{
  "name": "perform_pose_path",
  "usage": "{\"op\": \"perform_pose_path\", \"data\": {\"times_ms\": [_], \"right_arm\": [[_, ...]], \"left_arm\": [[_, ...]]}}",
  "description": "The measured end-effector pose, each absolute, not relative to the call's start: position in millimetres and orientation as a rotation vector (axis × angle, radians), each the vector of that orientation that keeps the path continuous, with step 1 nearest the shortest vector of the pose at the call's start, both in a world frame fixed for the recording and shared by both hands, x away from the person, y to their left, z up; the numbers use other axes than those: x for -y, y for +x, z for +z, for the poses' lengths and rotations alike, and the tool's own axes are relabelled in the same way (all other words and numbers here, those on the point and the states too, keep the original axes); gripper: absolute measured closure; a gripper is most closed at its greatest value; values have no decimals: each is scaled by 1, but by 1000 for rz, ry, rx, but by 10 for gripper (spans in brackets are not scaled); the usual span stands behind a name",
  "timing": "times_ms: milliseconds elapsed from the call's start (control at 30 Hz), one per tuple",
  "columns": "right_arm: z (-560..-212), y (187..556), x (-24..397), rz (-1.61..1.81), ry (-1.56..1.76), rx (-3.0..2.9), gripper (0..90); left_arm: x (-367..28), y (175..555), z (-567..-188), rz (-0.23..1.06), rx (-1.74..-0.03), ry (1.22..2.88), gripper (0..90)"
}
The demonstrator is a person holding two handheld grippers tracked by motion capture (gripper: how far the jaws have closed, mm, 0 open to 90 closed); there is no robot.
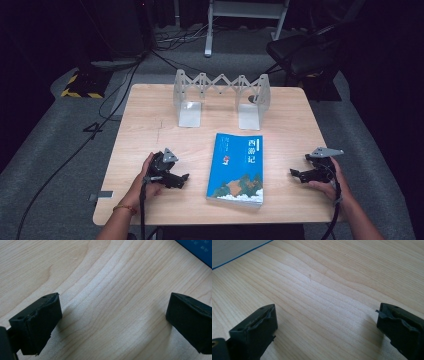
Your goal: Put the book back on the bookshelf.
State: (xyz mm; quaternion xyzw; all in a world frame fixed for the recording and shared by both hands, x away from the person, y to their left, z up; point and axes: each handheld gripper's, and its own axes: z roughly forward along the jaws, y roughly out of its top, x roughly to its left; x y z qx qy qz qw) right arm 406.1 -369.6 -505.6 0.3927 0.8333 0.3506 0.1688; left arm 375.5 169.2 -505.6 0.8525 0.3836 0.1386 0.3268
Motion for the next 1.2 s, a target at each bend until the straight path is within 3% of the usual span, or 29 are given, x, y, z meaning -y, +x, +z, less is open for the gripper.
{"op": "perform_pose_path", "data": {"times_ms": [567,633,667,767,900,1200], "right_arm": [[-504,407,366,975,1133,-2368,40],[-503,404,362,987,1099,-2390,92],[-500,400,358,996,1039,-2408,214],[-494,393,348,992,958,-2416,172],[-485,383,330,1030,866,-2450,234],[-482,365,292,1013,660,-2587,239]], "left_arm": [[-164,331,-506,301,-866,2284,2],[-161,324,-506,299,-859,2284,2],[-158,319,-506,297,-843,2290,3],[-155,318,-506,296,-844,2290,3],[-154,318,-506,290,-827,2297,2],[-143,319,-506,277,-801,2302,2]]}}
